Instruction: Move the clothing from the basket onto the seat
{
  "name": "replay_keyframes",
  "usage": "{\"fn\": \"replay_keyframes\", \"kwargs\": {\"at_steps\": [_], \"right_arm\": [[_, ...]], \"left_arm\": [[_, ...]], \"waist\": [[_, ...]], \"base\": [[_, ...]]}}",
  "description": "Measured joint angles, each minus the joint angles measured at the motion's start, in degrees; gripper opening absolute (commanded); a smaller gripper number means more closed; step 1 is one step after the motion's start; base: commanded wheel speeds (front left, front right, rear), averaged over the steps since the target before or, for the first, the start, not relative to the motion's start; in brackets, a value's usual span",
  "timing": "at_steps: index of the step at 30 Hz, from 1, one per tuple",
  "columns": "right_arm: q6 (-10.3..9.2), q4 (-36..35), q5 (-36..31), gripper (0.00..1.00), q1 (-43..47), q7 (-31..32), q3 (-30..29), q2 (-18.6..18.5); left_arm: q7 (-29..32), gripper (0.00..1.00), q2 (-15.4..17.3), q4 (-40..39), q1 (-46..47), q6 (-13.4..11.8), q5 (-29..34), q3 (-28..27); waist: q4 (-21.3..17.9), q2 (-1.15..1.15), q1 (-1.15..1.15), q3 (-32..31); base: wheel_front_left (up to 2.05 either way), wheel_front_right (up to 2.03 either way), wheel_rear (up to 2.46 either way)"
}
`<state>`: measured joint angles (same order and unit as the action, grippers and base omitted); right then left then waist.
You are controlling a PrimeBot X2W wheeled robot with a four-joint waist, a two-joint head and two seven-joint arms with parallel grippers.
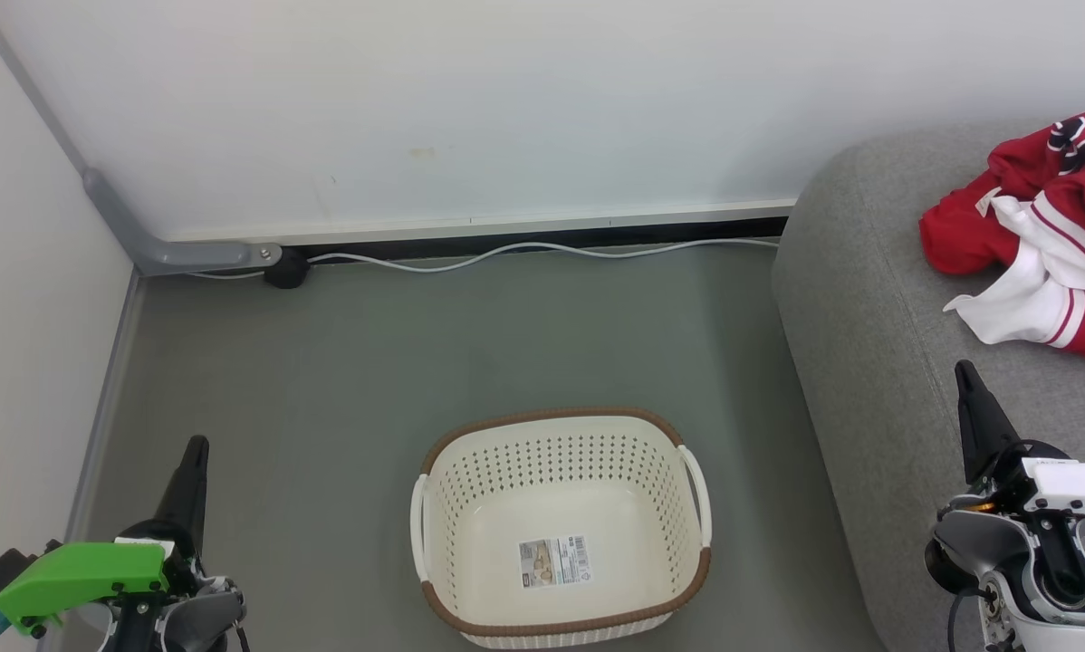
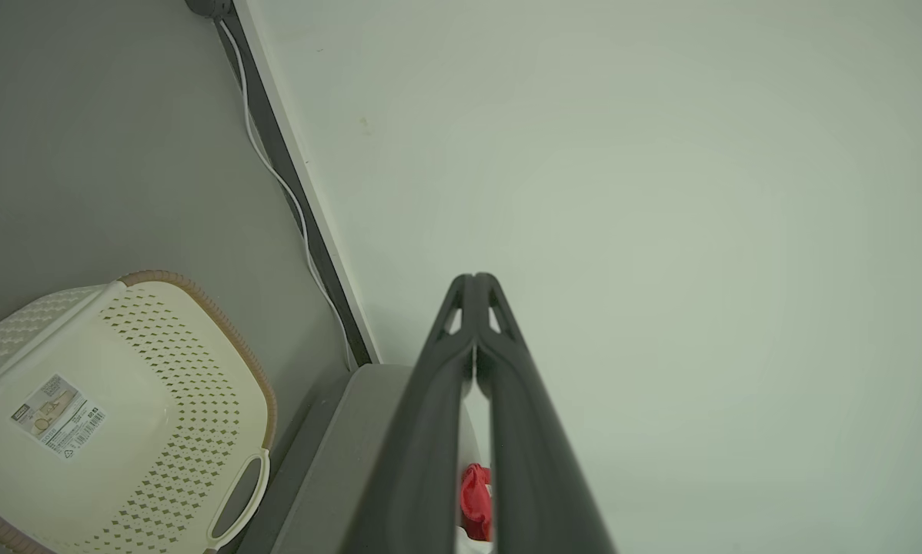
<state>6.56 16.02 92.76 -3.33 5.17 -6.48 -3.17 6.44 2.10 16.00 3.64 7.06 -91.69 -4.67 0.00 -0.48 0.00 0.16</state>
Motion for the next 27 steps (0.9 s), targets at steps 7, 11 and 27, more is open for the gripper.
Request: {"fn": "replay_keyframes", "kwargs": {"at_steps": [7, 11, 27], "right_arm": [[0.0, 0.0, 0.0, 0.0, 0.0, 0.0, -0.03, 0.02], [0.0, 0.0, 0.0, 0.0, 0.0, 0.0, -0.04, 0.04], [0.15, -0.01, 0.0, 0.0, 0.0, 0.0, -0.08, 0.08]], "left_arm": [[0.0, 0.0, 0.0, -0.04, 0.0, 0.0, 0.0, 0.0], [0.0, 0.0, 0.0, -0.07, 0.0, 0.0, 0.0, 0.0], [0.0, 0.0, -0.01, -0.1, 0.0, 0.0, 0.0, 0.0]], "waist": [[0.0, 0.0, 0.0, 0.0], [0.0, 0.0, 0.0, 0.0], [0.0, 0.0, 0.0, 0.0]], "base": [[0.0, 0.0, 0.0], [0.0, 0.0, 0.0], [0.0, 0.0, 0.0]]}}
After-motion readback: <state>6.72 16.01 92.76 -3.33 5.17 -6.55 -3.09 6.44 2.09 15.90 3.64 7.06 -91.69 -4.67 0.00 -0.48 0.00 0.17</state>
